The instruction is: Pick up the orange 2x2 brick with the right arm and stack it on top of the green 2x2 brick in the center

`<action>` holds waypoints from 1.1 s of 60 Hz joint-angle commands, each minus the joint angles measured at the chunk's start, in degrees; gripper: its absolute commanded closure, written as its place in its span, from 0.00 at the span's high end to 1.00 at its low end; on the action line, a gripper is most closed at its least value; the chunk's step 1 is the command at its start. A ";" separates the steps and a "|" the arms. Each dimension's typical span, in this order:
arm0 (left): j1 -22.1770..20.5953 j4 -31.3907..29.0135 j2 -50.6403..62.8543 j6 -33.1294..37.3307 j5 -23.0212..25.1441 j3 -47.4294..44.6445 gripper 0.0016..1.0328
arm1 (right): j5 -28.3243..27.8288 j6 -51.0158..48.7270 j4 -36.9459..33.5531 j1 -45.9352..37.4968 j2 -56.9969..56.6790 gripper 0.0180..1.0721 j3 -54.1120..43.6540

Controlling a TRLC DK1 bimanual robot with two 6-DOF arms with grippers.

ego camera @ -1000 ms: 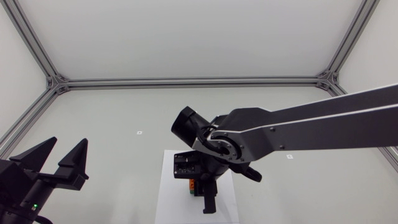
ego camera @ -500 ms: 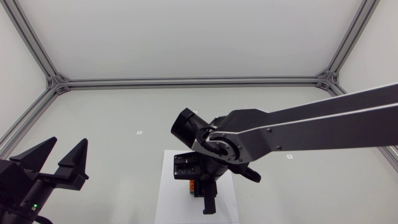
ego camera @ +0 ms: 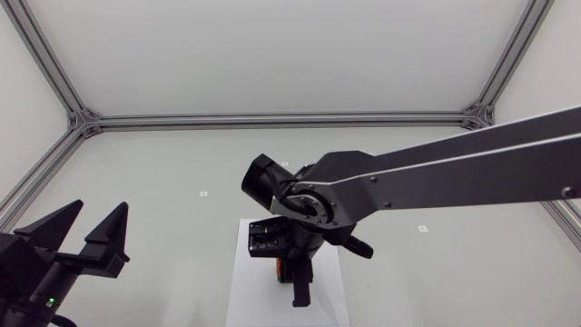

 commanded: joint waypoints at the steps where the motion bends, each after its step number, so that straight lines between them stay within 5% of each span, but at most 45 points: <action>1: -0.31 -0.56 -0.10 -1.15 -0.17 -2.35 0.96 | -0.87 -1.60 -1.96 -1.10 4.03 0.25 -0.64; 24: -0.31 -0.56 -0.10 -1.15 -0.17 -2.35 0.96 | -8.08 -4.59 -3.46 -5.05 3.94 0.25 -0.99; 49: -0.31 -0.56 -0.10 -1.15 -0.17 -2.35 0.96 | 1.85 -1.96 -0.73 -1.45 3.68 0.25 -4.15; 66: -0.31 -0.56 -0.10 -1.07 -0.17 -2.35 0.96 | 2.03 -1.96 -3.37 -1.80 6.84 0.25 -1.34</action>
